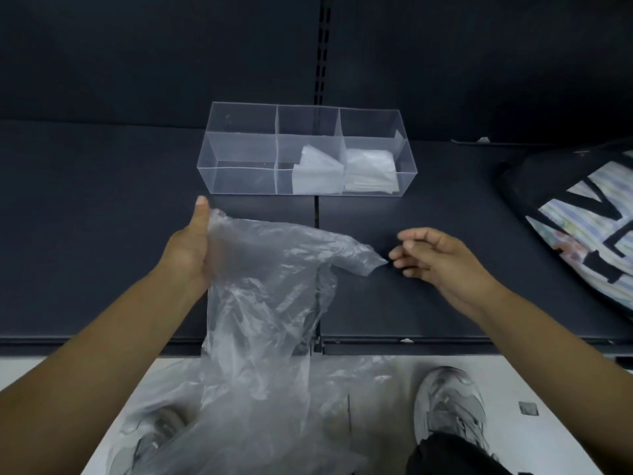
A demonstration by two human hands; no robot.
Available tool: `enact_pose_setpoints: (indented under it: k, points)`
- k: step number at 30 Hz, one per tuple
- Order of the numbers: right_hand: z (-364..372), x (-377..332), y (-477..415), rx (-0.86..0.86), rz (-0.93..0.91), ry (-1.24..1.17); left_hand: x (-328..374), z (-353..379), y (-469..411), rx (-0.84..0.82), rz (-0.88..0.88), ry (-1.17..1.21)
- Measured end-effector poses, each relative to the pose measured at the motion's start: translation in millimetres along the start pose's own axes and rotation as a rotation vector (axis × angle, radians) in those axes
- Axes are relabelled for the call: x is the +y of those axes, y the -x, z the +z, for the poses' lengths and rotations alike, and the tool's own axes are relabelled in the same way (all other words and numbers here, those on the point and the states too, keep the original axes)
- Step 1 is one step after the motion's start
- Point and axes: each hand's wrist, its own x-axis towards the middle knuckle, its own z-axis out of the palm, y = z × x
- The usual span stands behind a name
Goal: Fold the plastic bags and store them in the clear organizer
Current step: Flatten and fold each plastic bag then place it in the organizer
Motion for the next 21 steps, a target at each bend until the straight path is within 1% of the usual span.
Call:
enact_pose_setpoints:
  k: [2,3,6,7,9,11,14,17,19,21]
  points:
    - [4,-2,-1,-0.084,0.069,-0.001,-1,0,-1,0.014,-0.002,0.025]
    - [6,-3,-1,-0.122,0.059,0.079,-2,0,-1,0.022,-0.001,0.031]
    - [10,-5,-5,-0.196,-0.102,0.467,-3,0,-4,0.054,0.008,0.050]
    - [12,-3,-5,-0.213,-0.145,0.550,-4,0,-5,0.062,0.011,0.048]
    - [18,1,-5,-0.215,-0.222,0.602,-4,0,-6,0.069,0.019,0.037]
    - [20,3,-5,-0.208,-0.264,0.599,-4,0,-6,0.068,0.021,0.036]
    - [6,-3,-8,-0.223,-0.219,0.624,-2,0,-6,0.072,0.017,0.048]
    - [-13,-14,-10,-0.214,-0.154,0.443,0,0,-8,0.085,0.050,0.058]
    - [-20,-15,-15,-0.151,-0.104,0.298,0,1,-8,0.069,0.087,0.031]
    - [-23,-11,-23,-0.062,-0.074,0.229,-1,2,-7,0.055,0.109,-0.010]
